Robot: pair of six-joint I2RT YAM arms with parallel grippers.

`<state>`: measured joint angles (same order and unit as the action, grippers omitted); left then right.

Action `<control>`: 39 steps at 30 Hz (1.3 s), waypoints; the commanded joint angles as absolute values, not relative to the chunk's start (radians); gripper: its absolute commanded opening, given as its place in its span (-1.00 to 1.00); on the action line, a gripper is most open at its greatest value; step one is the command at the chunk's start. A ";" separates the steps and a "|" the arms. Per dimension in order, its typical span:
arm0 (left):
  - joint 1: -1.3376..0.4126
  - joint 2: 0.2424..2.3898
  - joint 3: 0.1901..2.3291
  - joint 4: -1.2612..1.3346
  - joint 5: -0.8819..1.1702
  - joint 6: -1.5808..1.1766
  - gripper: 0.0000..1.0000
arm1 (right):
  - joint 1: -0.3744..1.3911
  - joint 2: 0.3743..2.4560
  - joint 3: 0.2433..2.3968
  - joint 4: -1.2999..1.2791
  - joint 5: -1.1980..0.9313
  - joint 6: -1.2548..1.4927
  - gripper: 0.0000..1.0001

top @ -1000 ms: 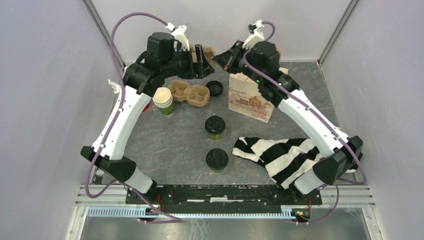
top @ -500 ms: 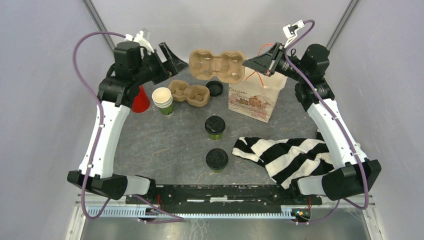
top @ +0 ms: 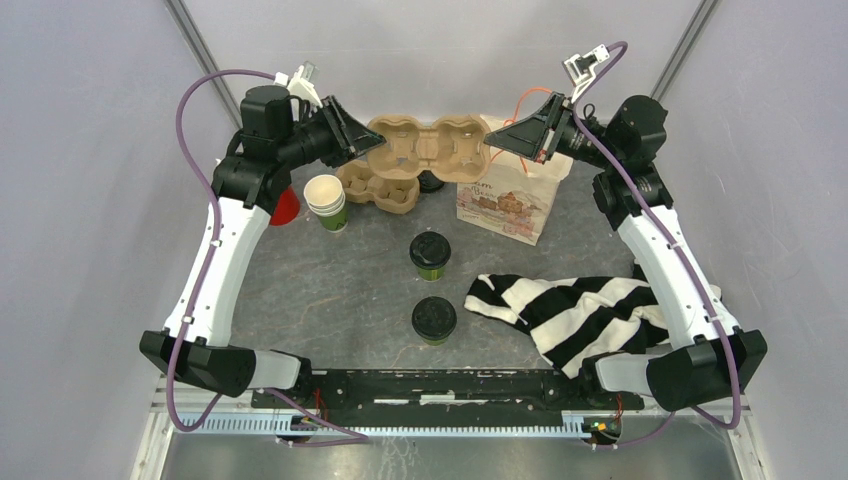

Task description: Pack the takeout coffee

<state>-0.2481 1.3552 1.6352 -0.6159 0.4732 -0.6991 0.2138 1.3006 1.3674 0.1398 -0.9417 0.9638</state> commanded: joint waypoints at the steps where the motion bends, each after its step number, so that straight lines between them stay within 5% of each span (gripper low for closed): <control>1: -0.244 1.366 1.663 -0.579 0.502 -0.710 -0.76 | 0.209 1.287 1.371 0.112 -0.921 0.974 -0.83; 7: -0.244 1.365 1.668 -0.579 0.497 -0.712 -0.93 | 0.211 1.278 1.351 0.026 -0.886 0.924 -0.40; 12: -0.244 1.364 1.667 -0.581 0.499 -0.713 -0.96 | 0.210 1.271 1.331 0.013 -0.875 0.905 -0.30; 19: -0.244 1.365 1.673 -0.580 0.510 -0.716 -0.96 | 0.211 1.273 1.324 0.024 -0.851 0.906 -0.40; 24: -0.244 1.369 1.679 -0.575 0.521 -0.716 -0.94 | 0.210 1.261 1.323 0.035 -0.817 0.912 -0.82; 27: -0.244 1.371 1.681 -0.567 0.529 -0.715 -0.49 | 0.207 1.239 1.334 0.011 -0.770 0.895 -1.00; 31: -0.244 1.377 1.679 -0.555 0.532 -0.719 0.45 | 0.186 1.194 1.379 -0.088 -0.676 0.821 -1.00; 34: -0.244 1.384 1.673 -0.553 0.524 -0.718 0.71 | 0.166 1.156 1.468 -0.255 -0.537 0.683 -1.00; 39: -0.251 1.413 1.646 -0.540 0.516 -0.721 0.76 | 0.162 1.078 1.599 -0.442 -0.280 0.468 -1.00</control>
